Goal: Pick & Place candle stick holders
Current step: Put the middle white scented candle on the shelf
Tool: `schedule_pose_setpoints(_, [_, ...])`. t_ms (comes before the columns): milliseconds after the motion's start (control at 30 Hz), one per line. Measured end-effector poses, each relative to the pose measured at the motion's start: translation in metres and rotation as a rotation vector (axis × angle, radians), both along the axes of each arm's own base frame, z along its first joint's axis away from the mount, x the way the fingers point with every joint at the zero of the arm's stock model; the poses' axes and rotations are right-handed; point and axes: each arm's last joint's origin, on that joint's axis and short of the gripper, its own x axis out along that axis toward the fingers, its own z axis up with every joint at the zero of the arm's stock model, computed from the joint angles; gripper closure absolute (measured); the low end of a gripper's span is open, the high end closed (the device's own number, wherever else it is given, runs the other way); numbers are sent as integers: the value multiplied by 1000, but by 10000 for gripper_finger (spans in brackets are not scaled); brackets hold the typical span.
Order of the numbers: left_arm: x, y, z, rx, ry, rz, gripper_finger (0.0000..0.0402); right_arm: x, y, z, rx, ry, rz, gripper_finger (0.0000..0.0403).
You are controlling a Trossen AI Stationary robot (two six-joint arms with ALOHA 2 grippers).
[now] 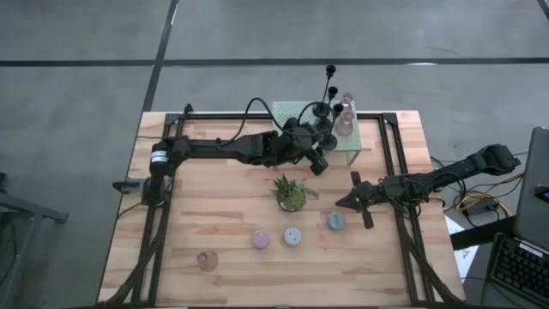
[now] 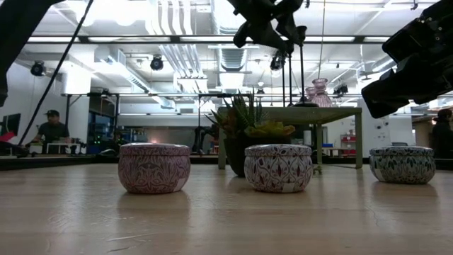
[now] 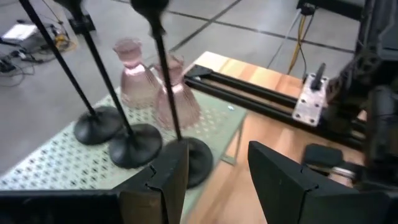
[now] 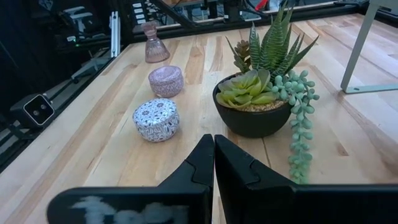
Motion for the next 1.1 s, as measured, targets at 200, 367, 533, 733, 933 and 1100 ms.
schedule_pose_setpoints(200, [0,-16,2,-30,-15,-21,231,0,0,0,0,0,0,394])
schedule_pose_setpoints(367, [0,-27,1,-41,-15,-40,231,0,0,0,0,0,0,394])
schedule_pose_setpoints(533, [0,-33,1,-52,-20,-48,231,0,0,0,0,0,0,394])
schedule_pose_setpoints(733, [-1,-37,-1,-66,1,-51,232,0,0,0,0,0,0,394])
schedule_pose_setpoints(933, [-3,-47,-4,-75,27,-67,232,0,0,0,0,0,0,394])
schedule_pose_setpoints(1100, [-3,-55,-5,-99,35,-91,232,0,0,0,0,0,0,394])
